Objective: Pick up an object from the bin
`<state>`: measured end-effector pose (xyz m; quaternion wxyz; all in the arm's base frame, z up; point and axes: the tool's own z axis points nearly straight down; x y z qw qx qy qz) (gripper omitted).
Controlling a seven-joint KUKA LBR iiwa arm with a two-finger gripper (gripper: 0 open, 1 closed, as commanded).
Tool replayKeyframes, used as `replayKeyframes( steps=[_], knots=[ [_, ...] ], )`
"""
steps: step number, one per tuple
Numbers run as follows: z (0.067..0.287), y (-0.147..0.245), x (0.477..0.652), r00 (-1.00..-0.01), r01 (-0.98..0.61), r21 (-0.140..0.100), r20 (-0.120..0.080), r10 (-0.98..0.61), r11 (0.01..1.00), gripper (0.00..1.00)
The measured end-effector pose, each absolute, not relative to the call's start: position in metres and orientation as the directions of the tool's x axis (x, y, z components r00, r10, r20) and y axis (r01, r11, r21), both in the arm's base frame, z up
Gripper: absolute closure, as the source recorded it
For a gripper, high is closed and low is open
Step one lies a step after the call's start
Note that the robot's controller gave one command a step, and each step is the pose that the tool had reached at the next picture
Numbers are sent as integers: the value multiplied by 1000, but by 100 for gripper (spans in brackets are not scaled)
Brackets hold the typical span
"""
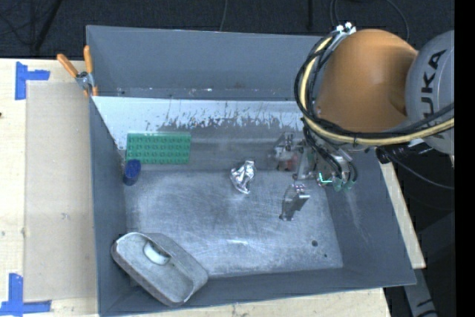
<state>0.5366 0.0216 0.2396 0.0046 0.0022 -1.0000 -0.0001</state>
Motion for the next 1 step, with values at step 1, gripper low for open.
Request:
replayKeyframes(
  steps=[1],
  knots=[
    [131,32,587,-998,59,0,8,59,998,0]
  ],
)
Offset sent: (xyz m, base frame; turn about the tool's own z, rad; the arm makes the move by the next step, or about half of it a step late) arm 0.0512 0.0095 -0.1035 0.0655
